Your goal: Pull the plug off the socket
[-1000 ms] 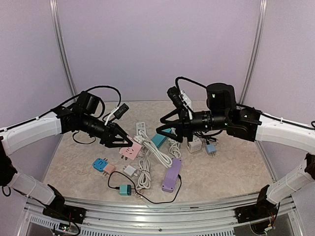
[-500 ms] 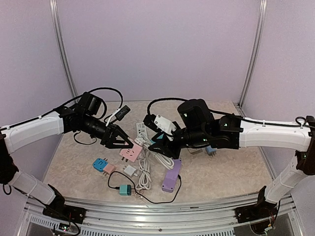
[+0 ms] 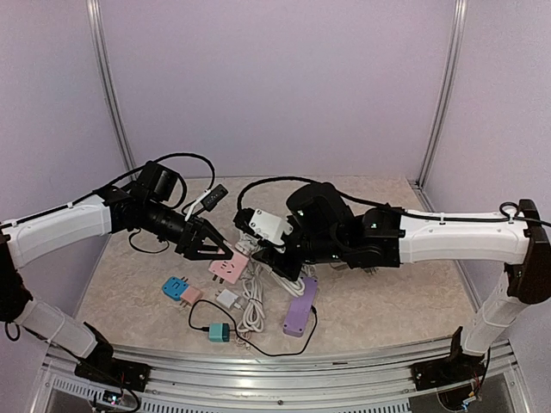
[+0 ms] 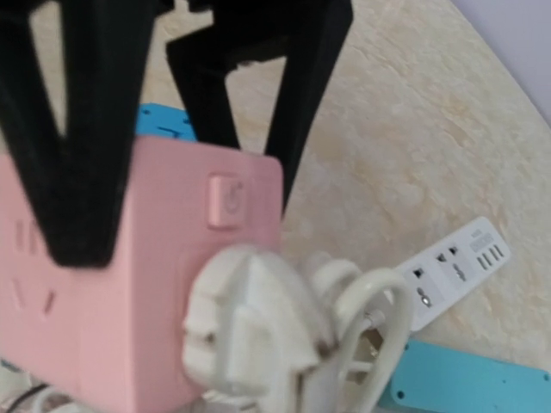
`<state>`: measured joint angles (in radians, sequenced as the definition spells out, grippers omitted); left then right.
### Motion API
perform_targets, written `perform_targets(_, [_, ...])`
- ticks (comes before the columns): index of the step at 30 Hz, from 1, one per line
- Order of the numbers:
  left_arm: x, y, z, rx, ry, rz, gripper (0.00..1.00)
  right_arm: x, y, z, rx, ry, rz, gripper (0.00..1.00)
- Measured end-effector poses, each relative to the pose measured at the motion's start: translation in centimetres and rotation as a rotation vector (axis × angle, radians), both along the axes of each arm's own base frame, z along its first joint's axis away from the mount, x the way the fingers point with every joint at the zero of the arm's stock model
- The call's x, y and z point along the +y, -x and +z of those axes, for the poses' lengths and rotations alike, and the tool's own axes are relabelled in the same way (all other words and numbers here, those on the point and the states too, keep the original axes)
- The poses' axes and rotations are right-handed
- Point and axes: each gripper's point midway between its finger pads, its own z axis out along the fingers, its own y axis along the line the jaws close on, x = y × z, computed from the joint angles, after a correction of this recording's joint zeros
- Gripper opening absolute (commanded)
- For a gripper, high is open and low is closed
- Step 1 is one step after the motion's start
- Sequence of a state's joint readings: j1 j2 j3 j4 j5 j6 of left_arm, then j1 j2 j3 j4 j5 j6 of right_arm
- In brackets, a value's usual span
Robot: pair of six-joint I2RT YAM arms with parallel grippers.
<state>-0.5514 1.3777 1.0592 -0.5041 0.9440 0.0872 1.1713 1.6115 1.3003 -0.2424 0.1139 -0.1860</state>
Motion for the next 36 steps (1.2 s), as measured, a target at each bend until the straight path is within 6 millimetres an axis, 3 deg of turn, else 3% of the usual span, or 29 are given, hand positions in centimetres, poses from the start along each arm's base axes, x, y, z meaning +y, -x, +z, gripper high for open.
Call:
perform_targets(5, [0.0, 0.1, -0.1, 0.007, -0.002, -0.002, 0.0, 0.2, -0.2, -0.4, -0.047, 0.034, -0.031, 0.21])
perform_targets(18, [0.0, 0.2, 0.0, 0.011, 0.004, -0.008, 0.0, 0.2, -0.7, -1.0, -0.112, 0.079, -0.081, 0.23])
perform_targets(24, [0.0, 0.2, 0.0, 0.011, 0.004, -0.007, 0.0, 0.3, -1.1, -1.3, -0.132, 0.098, -0.093, 0.16])
perform_targets(27, [0.0, 0.2, 0.1, 0.011, 0.004, -0.007, 0.0, 0.3, -1.2, -1.2, -0.14, 0.102, -0.096, 0.0])
perform_targets(36, [-0.1, 0.3, -0.1, 0.021, 0.005, -0.013, 0.0, 0.2, -1.1, -1.3, -0.155, 0.122, -0.089, 0.0])
